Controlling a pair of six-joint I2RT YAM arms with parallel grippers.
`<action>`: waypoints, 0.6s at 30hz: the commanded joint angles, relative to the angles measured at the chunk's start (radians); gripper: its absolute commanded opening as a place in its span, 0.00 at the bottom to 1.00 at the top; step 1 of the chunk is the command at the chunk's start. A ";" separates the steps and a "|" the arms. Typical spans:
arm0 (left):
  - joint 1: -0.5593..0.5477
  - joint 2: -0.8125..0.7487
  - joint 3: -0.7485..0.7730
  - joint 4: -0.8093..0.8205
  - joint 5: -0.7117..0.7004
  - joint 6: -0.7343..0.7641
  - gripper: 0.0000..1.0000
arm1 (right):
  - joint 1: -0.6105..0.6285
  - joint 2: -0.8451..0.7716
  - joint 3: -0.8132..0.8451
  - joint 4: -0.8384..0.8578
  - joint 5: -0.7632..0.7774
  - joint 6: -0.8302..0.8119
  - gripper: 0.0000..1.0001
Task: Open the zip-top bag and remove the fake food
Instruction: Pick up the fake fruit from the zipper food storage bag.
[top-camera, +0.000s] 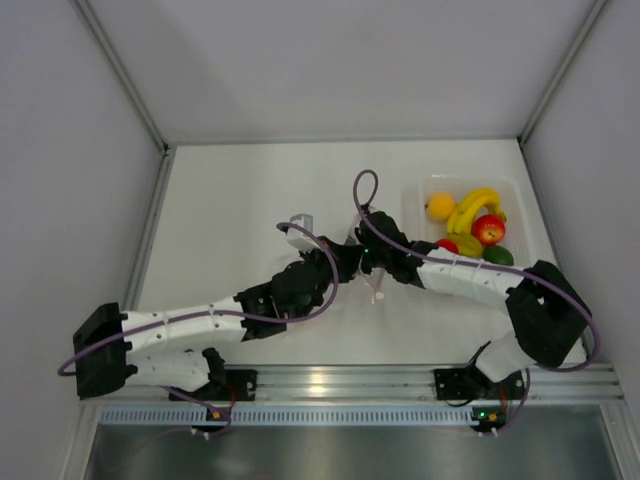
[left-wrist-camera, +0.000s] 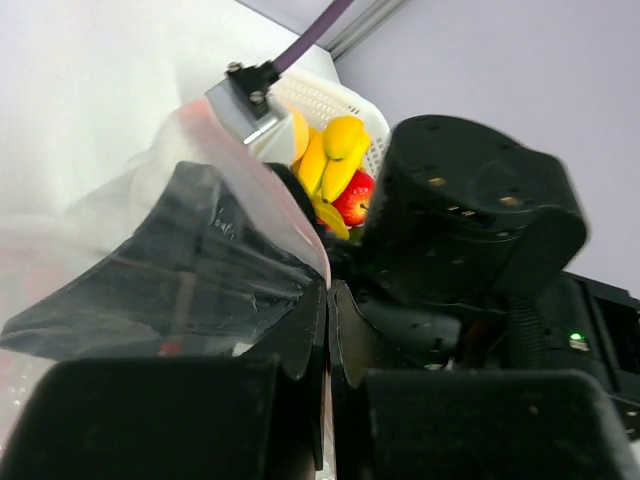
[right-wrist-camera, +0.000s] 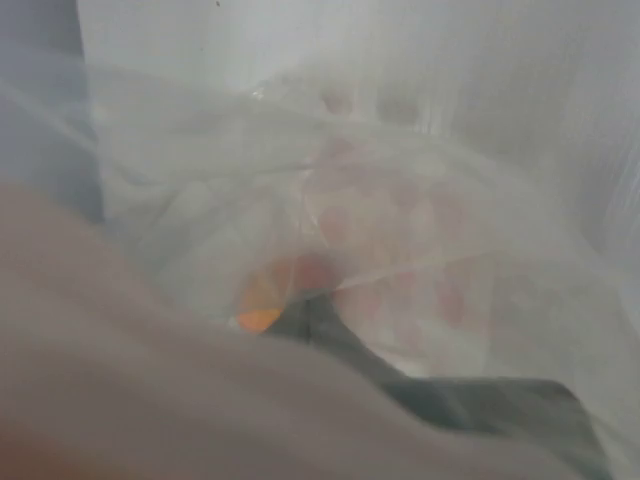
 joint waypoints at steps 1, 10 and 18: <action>0.001 -0.031 -0.021 0.094 -0.007 -0.006 0.00 | 0.038 0.052 0.004 0.088 0.079 0.014 0.00; 0.007 -0.058 -0.052 0.094 -0.114 -0.039 0.00 | 0.100 -0.020 -0.116 0.148 0.277 0.066 0.00; 0.012 -0.037 0.010 0.099 -0.099 -0.108 0.00 | 0.103 -0.004 -0.055 -0.095 0.455 -0.060 0.00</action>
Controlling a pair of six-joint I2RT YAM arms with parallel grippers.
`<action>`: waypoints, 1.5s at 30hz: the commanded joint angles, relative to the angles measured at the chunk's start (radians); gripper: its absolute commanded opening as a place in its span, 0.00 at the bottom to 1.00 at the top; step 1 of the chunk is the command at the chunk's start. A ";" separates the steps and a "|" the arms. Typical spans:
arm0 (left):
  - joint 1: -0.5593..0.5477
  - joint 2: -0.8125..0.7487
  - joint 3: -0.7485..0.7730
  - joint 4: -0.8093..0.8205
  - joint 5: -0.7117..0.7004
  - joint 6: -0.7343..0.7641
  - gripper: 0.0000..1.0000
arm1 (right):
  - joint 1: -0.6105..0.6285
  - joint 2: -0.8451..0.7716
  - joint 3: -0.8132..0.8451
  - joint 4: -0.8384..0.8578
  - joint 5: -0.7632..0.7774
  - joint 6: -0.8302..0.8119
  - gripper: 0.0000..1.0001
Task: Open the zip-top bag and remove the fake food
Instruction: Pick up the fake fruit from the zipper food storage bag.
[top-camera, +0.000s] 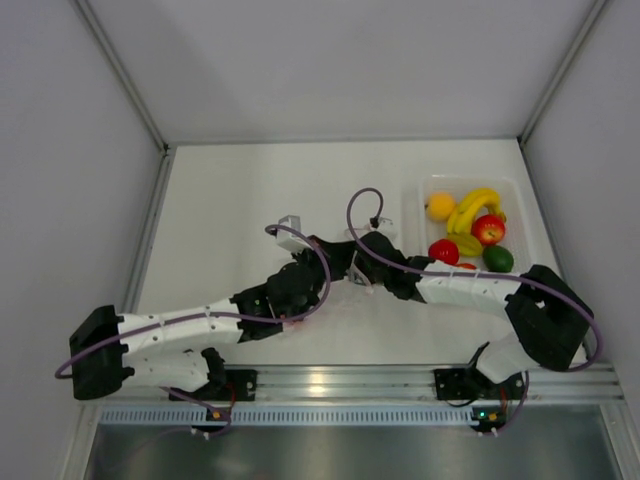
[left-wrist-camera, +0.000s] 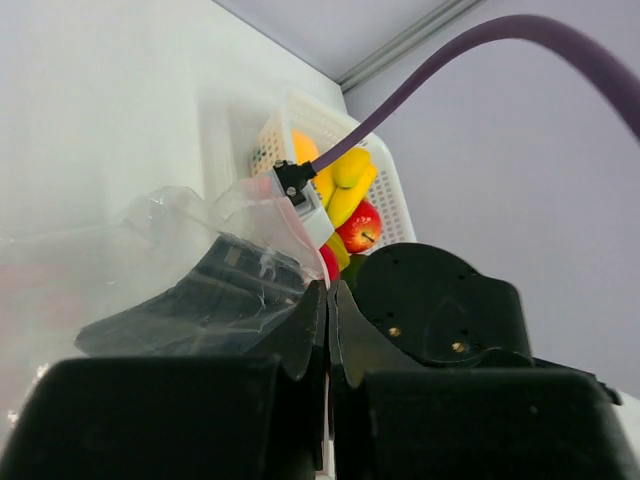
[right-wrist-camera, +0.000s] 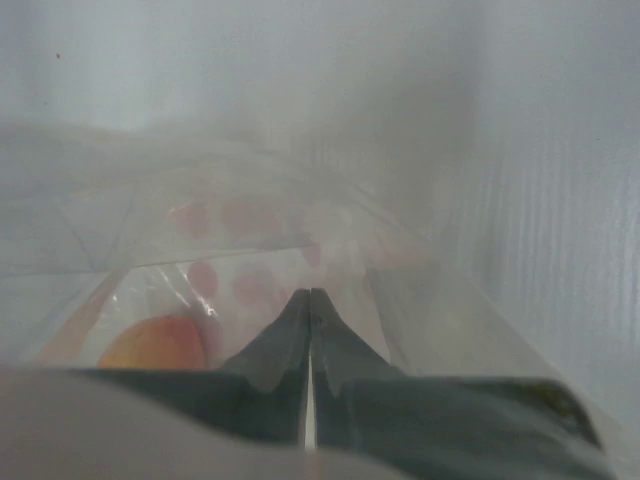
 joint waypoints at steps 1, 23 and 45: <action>0.002 -0.011 0.056 0.075 -0.031 -0.057 0.00 | 0.013 -0.011 0.045 -0.107 0.127 -0.067 0.00; -0.007 -0.035 0.053 0.074 -0.169 0.011 0.00 | 0.002 -0.263 -0.039 0.075 -0.242 -0.438 0.00; -0.008 -0.009 0.092 0.106 -0.085 0.068 0.00 | 0.022 -0.015 0.111 0.143 -0.390 -0.022 0.00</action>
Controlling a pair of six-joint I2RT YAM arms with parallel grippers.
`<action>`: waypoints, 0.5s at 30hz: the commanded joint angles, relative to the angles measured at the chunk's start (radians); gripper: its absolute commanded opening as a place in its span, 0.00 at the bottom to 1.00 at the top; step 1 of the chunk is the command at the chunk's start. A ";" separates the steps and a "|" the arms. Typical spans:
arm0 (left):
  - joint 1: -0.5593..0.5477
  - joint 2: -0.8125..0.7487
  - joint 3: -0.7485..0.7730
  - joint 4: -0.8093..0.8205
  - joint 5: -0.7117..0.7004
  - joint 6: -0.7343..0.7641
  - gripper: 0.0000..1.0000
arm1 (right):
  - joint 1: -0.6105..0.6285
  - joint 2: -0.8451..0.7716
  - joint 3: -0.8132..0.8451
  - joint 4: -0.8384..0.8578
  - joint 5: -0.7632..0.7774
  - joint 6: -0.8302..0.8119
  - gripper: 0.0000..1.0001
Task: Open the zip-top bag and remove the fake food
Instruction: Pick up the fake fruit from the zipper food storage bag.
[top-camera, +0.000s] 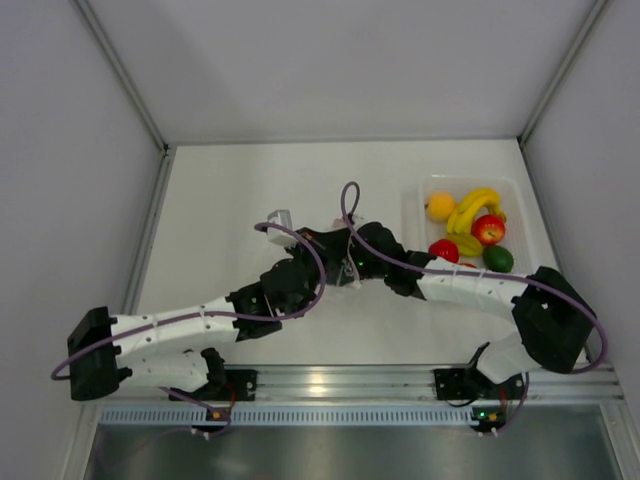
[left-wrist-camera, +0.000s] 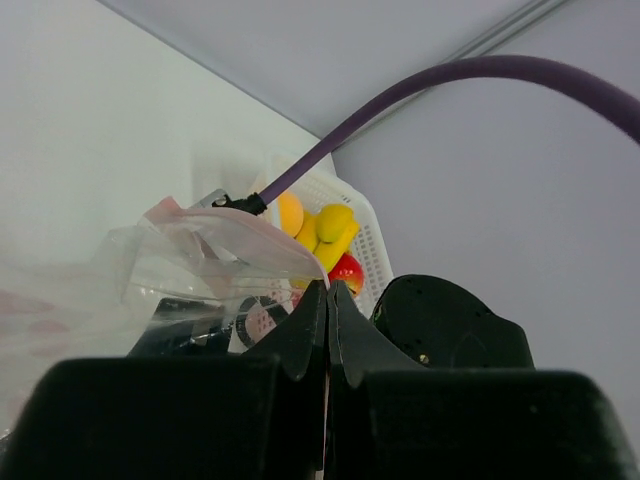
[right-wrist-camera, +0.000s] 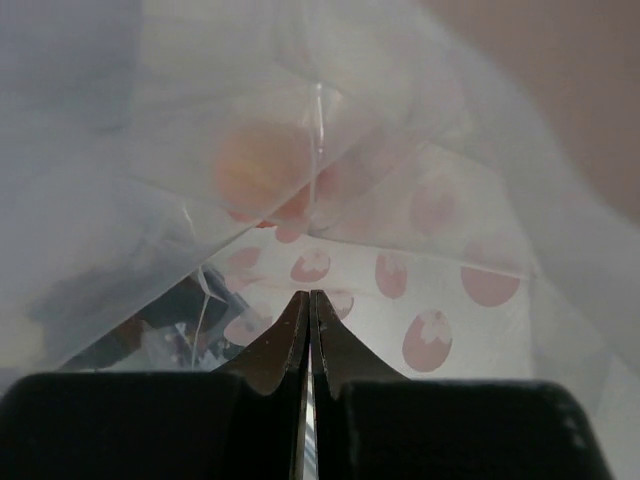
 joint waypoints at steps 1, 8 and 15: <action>0.000 0.016 0.041 0.072 0.020 0.030 0.00 | 0.017 0.004 0.067 0.031 0.047 0.116 0.00; -0.001 0.015 0.050 0.071 0.025 0.084 0.00 | 0.015 0.066 0.113 0.027 -0.063 0.036 0.00; -0.001 0.028 0.041 0.069 -0.051 0.116 0.00 | 0.020 0.055 0.025 0.194 -0.217 0.056 0.00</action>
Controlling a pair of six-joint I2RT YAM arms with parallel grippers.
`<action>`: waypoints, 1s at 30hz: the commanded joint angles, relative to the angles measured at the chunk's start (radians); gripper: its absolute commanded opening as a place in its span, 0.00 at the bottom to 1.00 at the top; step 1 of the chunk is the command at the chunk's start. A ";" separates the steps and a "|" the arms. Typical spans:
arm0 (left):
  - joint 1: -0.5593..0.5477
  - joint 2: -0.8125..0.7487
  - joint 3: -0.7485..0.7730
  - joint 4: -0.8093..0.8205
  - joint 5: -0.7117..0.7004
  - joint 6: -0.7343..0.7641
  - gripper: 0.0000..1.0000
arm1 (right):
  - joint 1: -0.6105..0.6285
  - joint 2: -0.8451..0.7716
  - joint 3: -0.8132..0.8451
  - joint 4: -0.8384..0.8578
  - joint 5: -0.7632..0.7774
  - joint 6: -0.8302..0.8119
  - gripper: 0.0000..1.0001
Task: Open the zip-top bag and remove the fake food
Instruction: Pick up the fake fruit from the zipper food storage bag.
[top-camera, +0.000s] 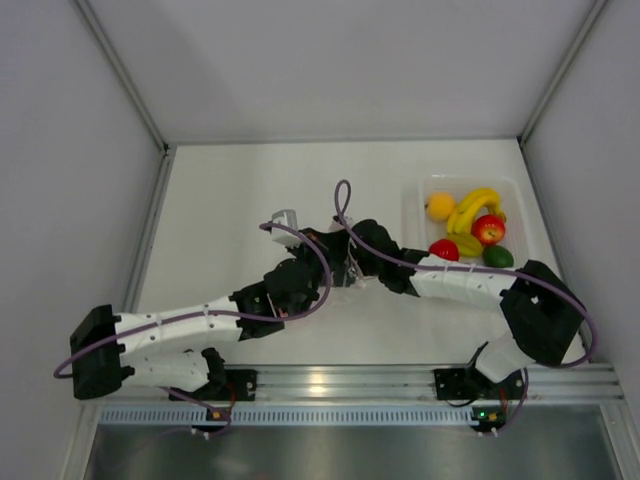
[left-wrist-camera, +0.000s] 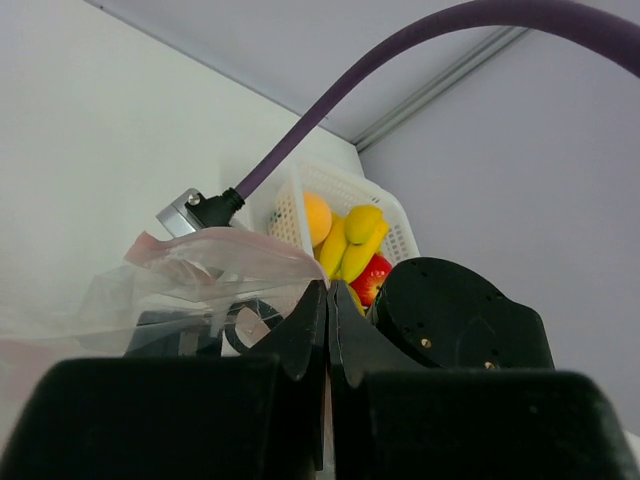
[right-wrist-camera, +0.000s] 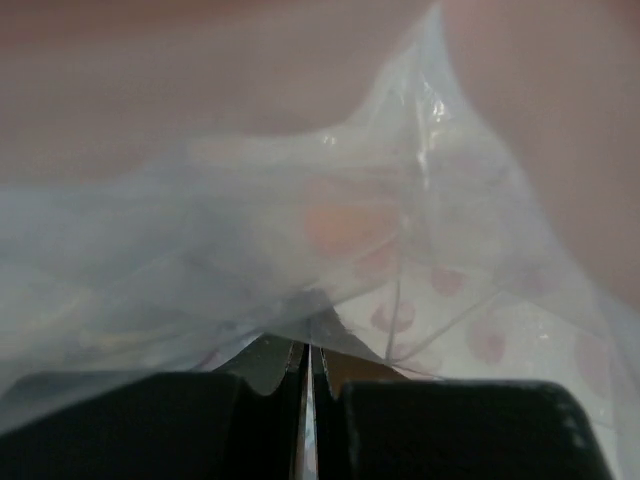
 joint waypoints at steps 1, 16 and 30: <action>-0.001 0.007 0.035 0.064 -0.052 0.039 0.00 | 0.021 0.001 -0.012 0.136 -0.159 -0.012 0.00; -0.001 -0.033 -0.019 0.019 -0.172 -0.048 0.00 | 0.031 -0.178 -0.161 0.142 0.016 -0.082 0.00; 0.000 -0.017 0.032 -0.067 -0.238 -0.099 0.00 | 0.107 -0.163 -0.144 0.139 0.014 -0.227 0.00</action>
